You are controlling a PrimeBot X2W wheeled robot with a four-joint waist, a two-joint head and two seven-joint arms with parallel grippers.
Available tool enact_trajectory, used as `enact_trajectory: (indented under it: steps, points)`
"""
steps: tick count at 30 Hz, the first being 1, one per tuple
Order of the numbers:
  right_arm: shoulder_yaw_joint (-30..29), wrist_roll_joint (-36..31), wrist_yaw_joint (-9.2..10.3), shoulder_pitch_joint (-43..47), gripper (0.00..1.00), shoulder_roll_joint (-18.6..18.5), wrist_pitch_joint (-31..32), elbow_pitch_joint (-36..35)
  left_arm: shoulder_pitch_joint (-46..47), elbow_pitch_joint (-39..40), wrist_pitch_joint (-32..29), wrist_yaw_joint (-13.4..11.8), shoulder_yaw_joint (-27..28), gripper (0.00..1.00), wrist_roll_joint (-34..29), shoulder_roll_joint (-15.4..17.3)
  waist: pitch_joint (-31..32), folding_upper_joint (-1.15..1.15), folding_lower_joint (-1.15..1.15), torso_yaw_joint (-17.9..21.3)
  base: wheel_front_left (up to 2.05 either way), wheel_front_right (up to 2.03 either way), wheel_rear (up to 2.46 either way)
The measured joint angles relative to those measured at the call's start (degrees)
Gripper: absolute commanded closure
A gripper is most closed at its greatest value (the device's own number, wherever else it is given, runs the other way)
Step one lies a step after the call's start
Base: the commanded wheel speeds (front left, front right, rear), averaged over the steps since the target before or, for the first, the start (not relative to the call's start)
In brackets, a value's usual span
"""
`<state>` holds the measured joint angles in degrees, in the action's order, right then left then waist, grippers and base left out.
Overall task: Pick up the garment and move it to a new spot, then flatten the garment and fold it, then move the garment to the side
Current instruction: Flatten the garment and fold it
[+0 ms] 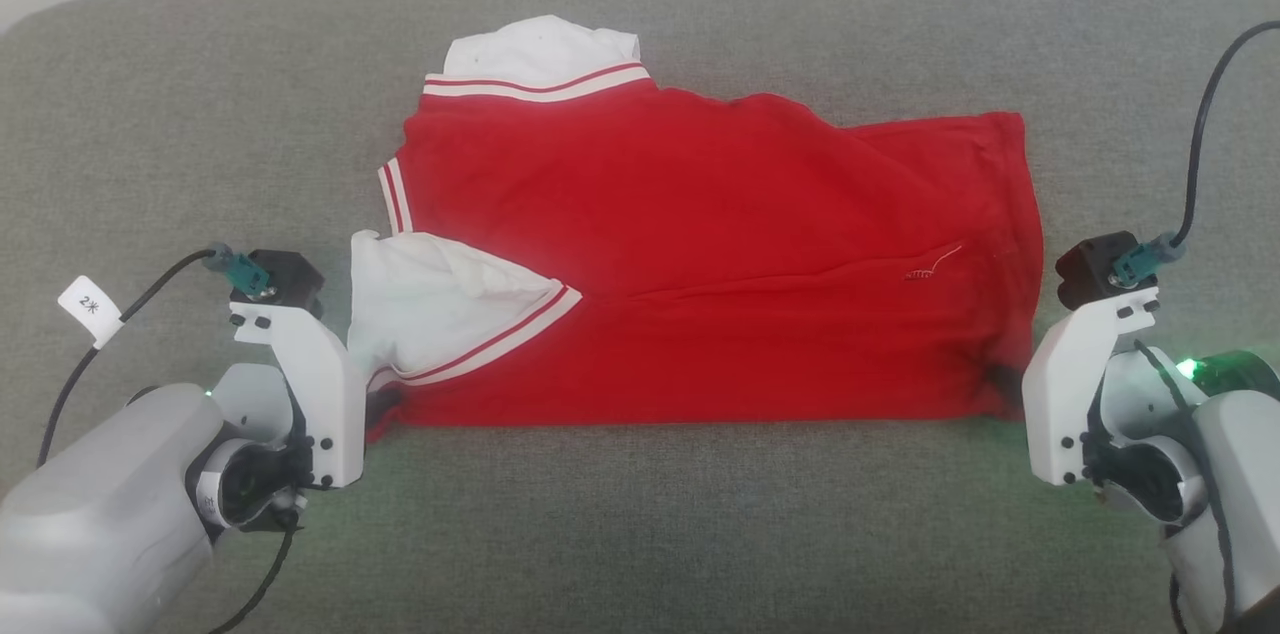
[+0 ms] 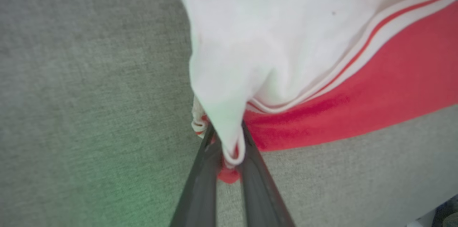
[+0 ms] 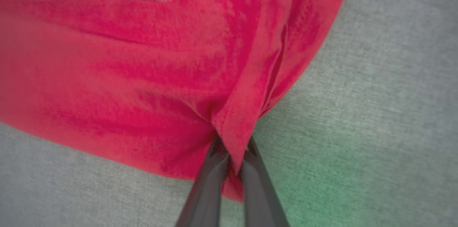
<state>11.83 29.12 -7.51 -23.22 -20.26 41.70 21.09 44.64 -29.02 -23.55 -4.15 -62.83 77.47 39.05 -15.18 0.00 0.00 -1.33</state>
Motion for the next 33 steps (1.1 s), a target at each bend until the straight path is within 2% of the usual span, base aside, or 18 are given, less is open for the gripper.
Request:
enact_trajectory:
  steps: [6,9,14,19,25,29,33]
  points:
    - [0.9,1.0,-0.07,-0.5,1.00,-1.4,-0.8,-0.1,0.0,0.2,0.2,0.4,0.3,1.00,0.2,0.5,0.6,0.00,0.00,-0.2,0.00,0.00,0.00]
    - [1.6,2.2,-0.05,-0.5,1.00,-2.5,-0.3,-1.2,0.0,1.6,-0.3,-0.7,0.1,1.00,0.1,1.6,1.3,0.00,0.00,-0.2,0.00,0.00,0.00]
    - [2.4,4.1,-0.05,1.4,1.00,-6.3,1.9,-5.3,-2.0,8.5,-2.1,-4.5,0.2,1.00,0.7,5.4,2.8,0.00,0.00,-0.1,0.00,0.00,0.00]
    - [1.5,5.3,-0.07,4.4,1.00,-9.1,4.0,-9.2,-4.9,17.0,-2.8,-9.3,0.1,1.00,1.3,9.3,3.6,0.00,0.00,-0.2,0.00,0.00,0.00]
    - [-0.6,6.3,-0.05,9.5,1.00,-10.3,7.0,-12.9,-9.5,26.7,-2.6,-14.9,0.1,1.00,2.9,13.3,4.3,0.00,0.00,-0.5,0.00,0.00,0.00]
    - [-2.1,6.6,-0.05,12.7,1.00,-10.3,8.3,-15.4,-11.9,30.7,-1.9,-17.2,0.0,1.00,3.7,14.8,4.3,0.00,0.00,-0.6,0.00,0.00,0.00]
    - [-2.6,6.3,-0.04,15.0,1.00,-8.7,8.7,-16.2,-13.5,31.3,-1.5,-17.7,-0.4,1.00,4.3,14.6,4.2,0.00,0.00,-0.6,0.00,0.00,0.00]
